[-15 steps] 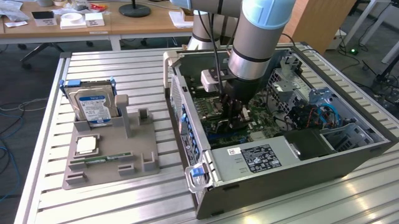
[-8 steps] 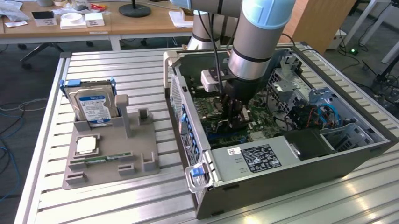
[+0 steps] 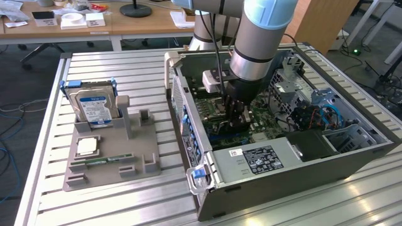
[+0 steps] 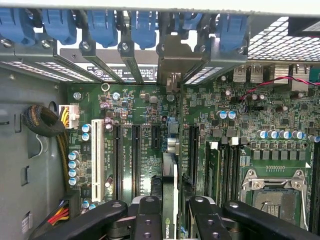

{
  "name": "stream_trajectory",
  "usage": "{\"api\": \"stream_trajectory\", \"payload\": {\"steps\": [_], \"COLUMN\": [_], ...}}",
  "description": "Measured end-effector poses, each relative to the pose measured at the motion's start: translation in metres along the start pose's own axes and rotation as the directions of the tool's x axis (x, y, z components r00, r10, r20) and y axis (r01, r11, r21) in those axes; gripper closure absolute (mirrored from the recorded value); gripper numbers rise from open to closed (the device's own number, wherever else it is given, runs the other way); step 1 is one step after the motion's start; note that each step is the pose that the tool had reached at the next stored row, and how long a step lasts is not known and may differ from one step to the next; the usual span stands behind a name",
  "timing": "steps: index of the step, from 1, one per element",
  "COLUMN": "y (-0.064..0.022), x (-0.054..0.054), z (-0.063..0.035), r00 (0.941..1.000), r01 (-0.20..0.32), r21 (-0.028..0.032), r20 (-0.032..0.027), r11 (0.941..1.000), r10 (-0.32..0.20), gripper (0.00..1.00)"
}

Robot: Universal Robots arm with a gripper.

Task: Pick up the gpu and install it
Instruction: 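Insert the gpu into the slot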

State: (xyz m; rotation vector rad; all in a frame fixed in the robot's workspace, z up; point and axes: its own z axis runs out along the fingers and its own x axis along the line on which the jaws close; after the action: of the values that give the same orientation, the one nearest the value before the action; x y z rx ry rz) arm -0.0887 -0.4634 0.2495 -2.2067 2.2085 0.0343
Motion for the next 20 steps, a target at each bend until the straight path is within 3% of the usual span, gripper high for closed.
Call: {"api": "stream_trajectory", "payload": {"steps": [20], "y": [0.0], "x": [0.0], "z": [0.0009], "r00": [0.9999], "r01": [-0.014], "r21": [0.0004], "r20": [-0.0001], "r11": [0.9999], "r10": [0.014], "gripper": [0.74]}}
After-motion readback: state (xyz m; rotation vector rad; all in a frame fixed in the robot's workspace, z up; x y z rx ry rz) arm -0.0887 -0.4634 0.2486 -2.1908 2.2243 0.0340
